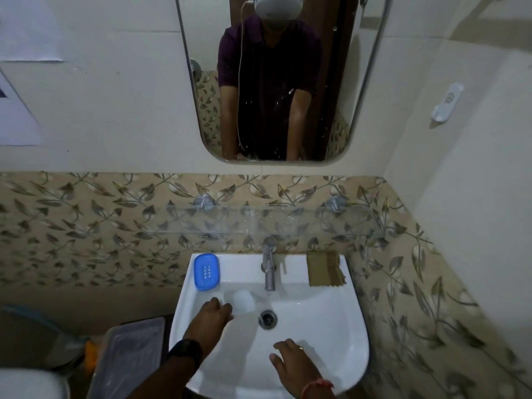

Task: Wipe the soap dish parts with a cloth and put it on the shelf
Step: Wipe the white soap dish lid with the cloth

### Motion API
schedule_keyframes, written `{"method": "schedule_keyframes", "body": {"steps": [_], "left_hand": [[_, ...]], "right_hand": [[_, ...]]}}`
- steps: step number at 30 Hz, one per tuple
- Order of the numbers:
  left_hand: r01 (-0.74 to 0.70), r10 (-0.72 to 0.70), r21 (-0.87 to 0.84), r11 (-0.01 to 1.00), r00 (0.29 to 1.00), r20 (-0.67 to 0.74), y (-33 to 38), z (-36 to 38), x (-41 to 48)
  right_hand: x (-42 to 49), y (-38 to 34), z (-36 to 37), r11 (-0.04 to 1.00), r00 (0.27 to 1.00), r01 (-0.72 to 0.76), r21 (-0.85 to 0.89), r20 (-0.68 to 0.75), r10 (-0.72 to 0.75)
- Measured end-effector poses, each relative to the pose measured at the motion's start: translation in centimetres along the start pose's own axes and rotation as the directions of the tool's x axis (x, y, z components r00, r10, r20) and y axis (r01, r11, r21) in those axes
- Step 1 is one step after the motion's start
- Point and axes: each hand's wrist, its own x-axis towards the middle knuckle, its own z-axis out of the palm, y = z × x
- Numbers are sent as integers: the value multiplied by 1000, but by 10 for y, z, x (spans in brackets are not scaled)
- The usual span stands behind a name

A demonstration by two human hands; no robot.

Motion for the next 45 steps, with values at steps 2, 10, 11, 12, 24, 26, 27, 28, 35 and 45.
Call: {"method": "schedule_keyframes", "body": {"steps": [2, 10, 11, 12, 24, 26, 27, 28, 35, 45], "left_hand": [[-94, 88, 165, 982, 995, 46, 7, -10, 2], [-400, 340, 531, 747, 916, 212, 44, -44, 27], [-414, 336, 541, 732, 910, 242, 51, -45, 30], [-428, 337, 550, 717, 904, 263, 58, -46, 33], [-374, 259, 459, 805, 920, 295, 65, -34, 40], [-327, 233, 396, 858, 935, 268, 56, -29, 35], [-298, 220, 356, 885, 945, 244, 52, -28, 31], [-260, 202, 291, 921, 956, 214, 48, -26, 26], [-22, 30, -141, 990, 998, 55, 13, 8, 12], [107, -98, -355, 929, 994, 43, -14, 48, 26]], "right_hand": [[-3, -2, 2, 1000, 1000, -5, 6, -8, 5], [-8, -4, 6, 999, 999, -26, 22, -35, 27], [-7, -4, 7, 999, 999, -32, 29, -42, 34], [-6, -3, 7, 999, 998, -39, 34, -48, 40], [8, 22, -14, 996, 990, -60, -61, -130, 52], [15, 29, -28, 989, 984, -91, -114, -166, 71], [18, 33, -37, 986, 977, -113, -121, -195, 88], [23, 37, -47, 983, 968, -137, -120, -227, 107], [60, 57, -113, 948, 925, -270, -167, -319, 208], [135, 79, -149, 885, 948, -309, -348, -184, 259]]}}
